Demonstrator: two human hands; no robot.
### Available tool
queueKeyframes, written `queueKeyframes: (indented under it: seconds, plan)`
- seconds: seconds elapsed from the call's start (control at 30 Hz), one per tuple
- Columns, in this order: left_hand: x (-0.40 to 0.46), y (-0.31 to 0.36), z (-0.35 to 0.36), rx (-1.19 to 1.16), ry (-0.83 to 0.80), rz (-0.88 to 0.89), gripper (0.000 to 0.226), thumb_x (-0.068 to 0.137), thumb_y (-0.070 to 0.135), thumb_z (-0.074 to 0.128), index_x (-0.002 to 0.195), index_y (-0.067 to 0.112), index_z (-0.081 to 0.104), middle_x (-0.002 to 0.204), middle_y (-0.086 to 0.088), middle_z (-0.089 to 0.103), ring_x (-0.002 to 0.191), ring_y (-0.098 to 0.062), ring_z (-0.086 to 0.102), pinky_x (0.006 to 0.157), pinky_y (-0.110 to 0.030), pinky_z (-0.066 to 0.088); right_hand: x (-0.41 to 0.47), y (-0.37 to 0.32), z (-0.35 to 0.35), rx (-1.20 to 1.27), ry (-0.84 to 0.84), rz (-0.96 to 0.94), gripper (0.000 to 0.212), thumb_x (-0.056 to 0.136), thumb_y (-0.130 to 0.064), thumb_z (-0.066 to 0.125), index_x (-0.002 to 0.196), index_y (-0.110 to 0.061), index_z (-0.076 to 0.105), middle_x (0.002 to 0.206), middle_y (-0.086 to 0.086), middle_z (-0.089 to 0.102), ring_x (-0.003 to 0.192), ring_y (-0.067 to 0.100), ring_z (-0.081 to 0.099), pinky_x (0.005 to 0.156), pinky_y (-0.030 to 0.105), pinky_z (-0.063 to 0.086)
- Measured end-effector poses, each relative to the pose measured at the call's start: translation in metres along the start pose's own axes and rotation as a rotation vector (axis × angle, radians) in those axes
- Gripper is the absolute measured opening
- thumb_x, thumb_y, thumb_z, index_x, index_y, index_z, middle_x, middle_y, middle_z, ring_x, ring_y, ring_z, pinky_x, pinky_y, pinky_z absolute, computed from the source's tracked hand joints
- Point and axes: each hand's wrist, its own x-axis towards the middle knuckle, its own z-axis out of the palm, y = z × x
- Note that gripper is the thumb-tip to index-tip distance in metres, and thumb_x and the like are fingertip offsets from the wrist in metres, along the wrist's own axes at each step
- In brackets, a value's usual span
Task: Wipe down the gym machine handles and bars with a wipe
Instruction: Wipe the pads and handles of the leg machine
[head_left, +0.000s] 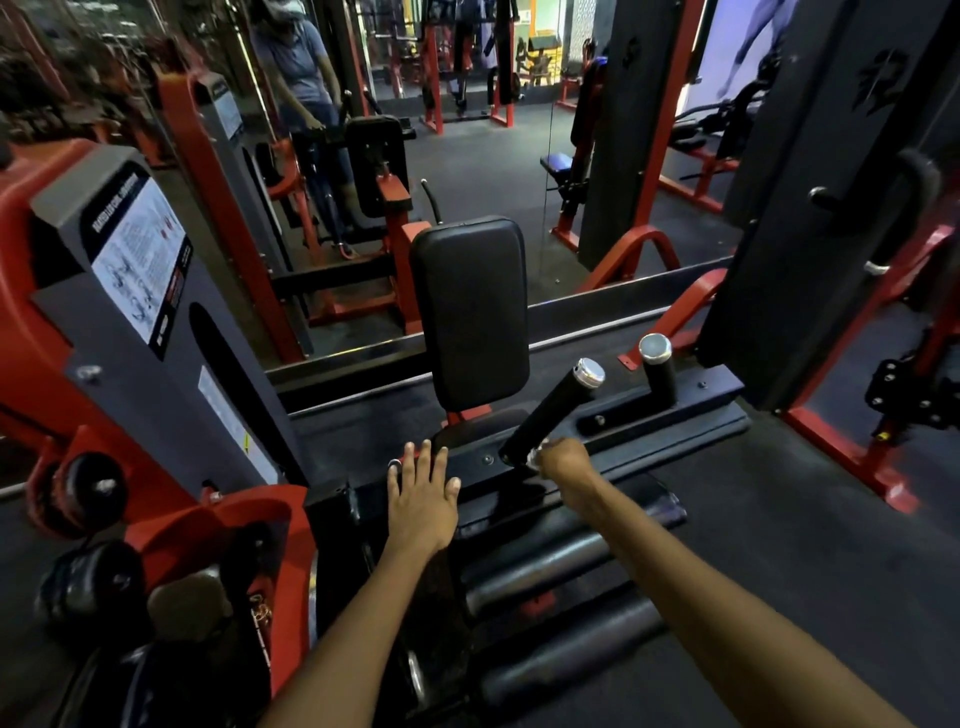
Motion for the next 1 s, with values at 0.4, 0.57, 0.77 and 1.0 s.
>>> queueKeyframes:
  seconds: [0.4,0.57,0.77,1.0]
  plan:
    - [-0.005,-0.001,0.001,-0.006,0.049,0.013,0.055,0.106,0.037,0.015,0.155,0.019,-0.003,0.163,-0.002,-0.011,0.148,-0.022,-0.018,0.12,-0.045,-0.008,-0.033,-0.081,-0.019,-1.35,0.355,-0.801,0.03,0.094,-0.009,0.041,0.116,-0.002,0.061,0.119,0.011,0.049,0.116,0.028,0.04,0.086,0.027,0.037]
    - [-0.003,-0.001,0.004,-0.002,0.064,0.01,0.055,0.106,0.037,0.016,0.155,0.02,-0.001,0.163,-0.001,-0.011,0.148,-0.022,-0.018,0.12,-0.044,-0.009,-0.016,-0.043,0.038,-1.499,0.196,-0.809,0.032,0.096,-0.008,0.036,0.119,0.002,0.056,0.12,0.019,0.051,0.112,0.032,0.043,0.093,0.031,0.036]
    - [0.0,-0.002,0.004,-0.004,0.043,0.004,0.055,0.106,0.038,0.016,0.155,0.02,0.0,0.162,-0.001,-0.012,0.147,-0.023,-0.019,0.12,-0.045,-0.009,-0.006,-0.019,0.049,-1.393,0.135,-0.981,0.017,0.073,-0.009,0.068,0.083,0.004,0.07,0.084,0.015,0.061,0.079,0.026,0.058,0.065,0.025,0.047]
    - [0.0,-0.001,0.004,-0.008,0.041,0.009,0.055,0.106,0.038,0.015,0.155,0.019,0.001,0.163,-0.002,-0.012,0.147,-0.024,-0.019,0.12,-0.046,-0.008,0.002,0.05,-0.003,-0.695,0.183,-1.052,0.015,0.075,-0.006,0.052,0.078,-0.006,0.067,0.085,0.009,0.055,0.078,0.022,0.05,0.057,0.032,0.048]
